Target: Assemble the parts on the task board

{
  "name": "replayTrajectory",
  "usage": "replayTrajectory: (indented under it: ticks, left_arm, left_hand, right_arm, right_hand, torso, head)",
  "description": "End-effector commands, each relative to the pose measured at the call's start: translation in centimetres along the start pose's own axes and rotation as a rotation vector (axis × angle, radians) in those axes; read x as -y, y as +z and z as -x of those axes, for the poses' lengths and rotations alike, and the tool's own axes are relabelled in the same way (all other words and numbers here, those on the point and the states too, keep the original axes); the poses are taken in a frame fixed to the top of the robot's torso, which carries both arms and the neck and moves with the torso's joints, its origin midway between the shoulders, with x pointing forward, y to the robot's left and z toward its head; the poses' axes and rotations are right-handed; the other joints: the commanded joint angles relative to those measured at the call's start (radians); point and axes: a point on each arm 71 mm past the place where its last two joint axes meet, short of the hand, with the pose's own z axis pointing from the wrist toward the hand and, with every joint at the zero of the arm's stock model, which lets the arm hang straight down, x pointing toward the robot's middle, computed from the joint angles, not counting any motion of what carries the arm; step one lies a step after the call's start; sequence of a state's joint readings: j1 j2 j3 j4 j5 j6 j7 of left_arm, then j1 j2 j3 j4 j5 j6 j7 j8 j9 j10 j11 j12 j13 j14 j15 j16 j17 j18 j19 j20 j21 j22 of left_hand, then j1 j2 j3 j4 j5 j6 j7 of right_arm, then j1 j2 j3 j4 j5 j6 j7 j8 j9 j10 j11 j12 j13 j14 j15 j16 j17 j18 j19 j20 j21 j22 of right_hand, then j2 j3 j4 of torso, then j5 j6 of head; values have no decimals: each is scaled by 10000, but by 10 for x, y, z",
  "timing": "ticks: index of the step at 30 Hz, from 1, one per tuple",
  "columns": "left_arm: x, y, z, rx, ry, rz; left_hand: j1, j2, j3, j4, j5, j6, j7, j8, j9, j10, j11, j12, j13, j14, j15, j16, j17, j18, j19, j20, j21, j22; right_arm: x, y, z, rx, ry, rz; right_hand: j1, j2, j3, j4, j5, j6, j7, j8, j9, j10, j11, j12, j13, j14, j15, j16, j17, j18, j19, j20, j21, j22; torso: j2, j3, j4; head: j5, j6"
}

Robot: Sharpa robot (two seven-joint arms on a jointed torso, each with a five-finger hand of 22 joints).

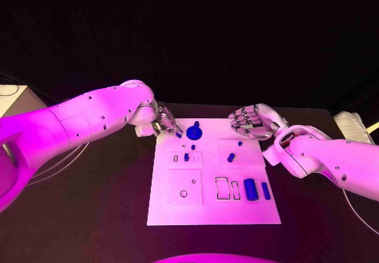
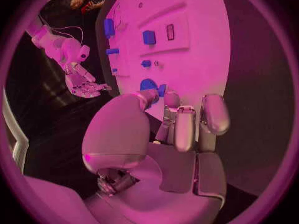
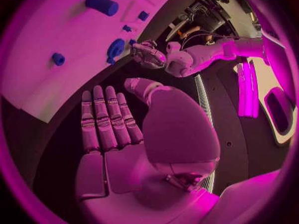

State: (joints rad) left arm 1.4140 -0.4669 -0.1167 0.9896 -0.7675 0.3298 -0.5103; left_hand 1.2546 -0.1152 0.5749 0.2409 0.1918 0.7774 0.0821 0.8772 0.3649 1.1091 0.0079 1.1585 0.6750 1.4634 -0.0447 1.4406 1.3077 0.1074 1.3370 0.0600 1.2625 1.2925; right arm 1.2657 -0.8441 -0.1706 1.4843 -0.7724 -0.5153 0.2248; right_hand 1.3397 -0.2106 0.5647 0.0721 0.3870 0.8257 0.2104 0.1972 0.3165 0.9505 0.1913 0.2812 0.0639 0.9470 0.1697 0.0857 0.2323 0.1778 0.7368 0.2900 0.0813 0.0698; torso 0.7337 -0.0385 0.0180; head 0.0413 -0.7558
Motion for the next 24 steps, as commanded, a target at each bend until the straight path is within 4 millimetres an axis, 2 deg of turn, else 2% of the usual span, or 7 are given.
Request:
replayTrajectory:
  ticks: [1, 5, 11, 12, 14, 20, 24]
  left_arm:
    - [1, -3, -3, -44, -466, -99]
    - [-1, -8, -4, 22, -608, -118]
    - [-5, -18, -10, 140, -680, -216]
    - [-6, -20, -11, 175, -655, -241]
    - [-7, -23, -15, 275, -584, -286]
    - [-9, -32, -22, 648, -437, -434]
    - [-13, -36, -28, 931, -345, -425]
  left_hand:
    - [-248, -82, 2001, -1851, 77, 6, -7, 79, 1337, 174, -13, 100, 185, 376, -83, 90, 481, -208, 114, -28, 130, 92]
    - [-493, -191, 2343, -2039, 146, 94, -48, 118, 1470, 398, -53, 238, 459, 453, -124, 174, 622, -250, 247, -57, 303, 243]
    - [-897, -405, 2768, -2296, 586, 300, -140, 168, 1643, 809, -148, 475, 925, 550, -211, 267, 780, -328, 490, -135, 615, 515]
    - [-1056, -513, 2888, -2382, 1198, 406, -179, 211, 1711, 980, -191, 593, 1168, 598, -244, 343, 906, -398, 685, -172, 874, 746]
    - [-1202, -583, 2958, -2463, 1500, 461, -210, 223, 1773, 1077, -218, 642, 1288, 621, -275, 377, 960, -424, 755, -201, 978, 837]
    - [-1320, -646, 3009, -2558, 1682, 551, -258, 238, 1837, 1279, -261, 770, 1554, 644, -312, 413, 1015, -473, 884, -233, 1159, 1001]
    - [-1372, -675, 3036, -2595, 1776, 597, -277, 241, 1863, 1360, -281, 818, 1659, 653, -330, 430, 1040, -489, 926, -249, 1219, 1054]
  right_arm:
    - [-1, 0, -1, -81, -22, 140]
    - [0, -1, 0, -68, -27, 127]
    - [0, -1, 1, -47, -36, 105]
    - [1, -1, 1, -41, -38, 101]
    - [1, -2, 2, -30, -42, 92]
    - [1, -3, 3, -15, -48, 75]
    - [2, -3, 3, -9, -53, 61]
  right_hand:
    - [-101, -26, 73, 3, -14, 79, 442, -9, -13, 34, 39, -46, -13, 59, 13, 34, -11, 21, -90, -11, -28, -18]
    - [-107, -27, 74, 3, -14, 79, 444, -9, -13, 34, 40, -48, -13, 58, 15, 33, -13, 20, -127, -10, -36, -23]
    - [-113, -29, 75, 3, -14, 78, 446, -10, -14, 34, 42, -50, -13, 56, 16, 32, -14, 18, -157, -10, -44, -28]
    - [-117, -29, 77, 3, -13, 78, 447, -11, -14, 34, 43, -52, -13, 55, 17, 32, -15, 17, -175, -9, -50, -31]
    - [-117, -29, 77, 3, -13, 78, 447, -11, -14, 34, 43, -52, -13, 55, 17, 32, -15, 17, -175, -9, -50, -31]
    - [-127, -32, 77, 4, -13, 77, 449, -12, -15, 34, 45, -55, -12, 54, 19, 31, -17, 15, -218, -9, -61, -37]
    - [-135, -33, 78, 5, -12, 77, 451, -12, -15, 35, 46, -57, -12, 52, 21, 30, -19, 14, -234, -8, -67, -40]
  torso:
    - [-9, 9, 12]
    - [-14, 10, 22]
    - [-49, 44, 38]
    - [-57, 51, 46]
    - [-70, 68, 57]
    - [-101, 93, 72]
    - [-105, 86, 86]
  head:
    - [-2, -8]
    - [20, -9]
    - [36, -53]
    - [38, -65]
    - [43, -85]
    - [52, -175]
    - [67, -232]
